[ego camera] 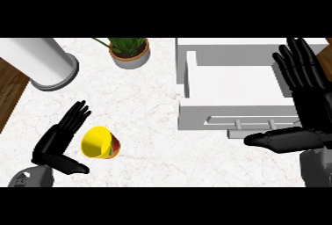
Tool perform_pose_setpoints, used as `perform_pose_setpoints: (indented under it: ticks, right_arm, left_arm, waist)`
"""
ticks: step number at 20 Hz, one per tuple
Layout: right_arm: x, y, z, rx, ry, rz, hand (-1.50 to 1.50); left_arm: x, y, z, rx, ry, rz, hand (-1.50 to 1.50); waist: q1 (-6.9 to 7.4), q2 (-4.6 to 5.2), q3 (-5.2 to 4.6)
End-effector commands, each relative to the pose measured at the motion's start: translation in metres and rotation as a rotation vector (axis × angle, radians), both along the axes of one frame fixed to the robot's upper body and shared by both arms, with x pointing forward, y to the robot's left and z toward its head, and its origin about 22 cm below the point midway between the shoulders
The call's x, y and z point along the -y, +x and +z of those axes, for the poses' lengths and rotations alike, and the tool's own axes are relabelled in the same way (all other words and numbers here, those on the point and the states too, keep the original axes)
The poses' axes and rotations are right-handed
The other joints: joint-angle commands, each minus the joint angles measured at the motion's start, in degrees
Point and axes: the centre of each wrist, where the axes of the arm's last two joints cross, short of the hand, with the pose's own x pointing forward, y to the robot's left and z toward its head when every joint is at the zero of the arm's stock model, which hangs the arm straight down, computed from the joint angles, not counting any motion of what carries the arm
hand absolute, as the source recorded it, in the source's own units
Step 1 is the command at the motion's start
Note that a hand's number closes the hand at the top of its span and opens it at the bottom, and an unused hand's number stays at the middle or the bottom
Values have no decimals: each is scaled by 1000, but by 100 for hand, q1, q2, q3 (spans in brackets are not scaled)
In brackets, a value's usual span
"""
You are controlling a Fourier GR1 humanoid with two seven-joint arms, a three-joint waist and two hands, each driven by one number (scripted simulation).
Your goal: Pick up the cup, place it into the drawer and close the drawer
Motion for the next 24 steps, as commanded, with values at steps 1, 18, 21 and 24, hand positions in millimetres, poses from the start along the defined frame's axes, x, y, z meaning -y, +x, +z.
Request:
perform_pose_setpoints:
  ticks: [1,18,21,24]
  right_arm:
    - [23,7,13,21,-13,6,-150]
    - [-7,3,1,5,14,-2,-150]
    - [4,5,4,2,-10,-1,-150]
    - [-1,4,-5,-6,-11,26,-150]
  left_arm:
    - [-4,3,-22,-20,16,8,-150]
    - [0,1,-70,34,2,42,-150]
    - [6,-8,-79,58,10,39,-150]
    - [-7,-4,-72,61,4,14,-150]
  waist:
    - [-2,-1,1]
    - [-80,36,-13]
    - [-103,43,-16]
    - [-111,53,-18]
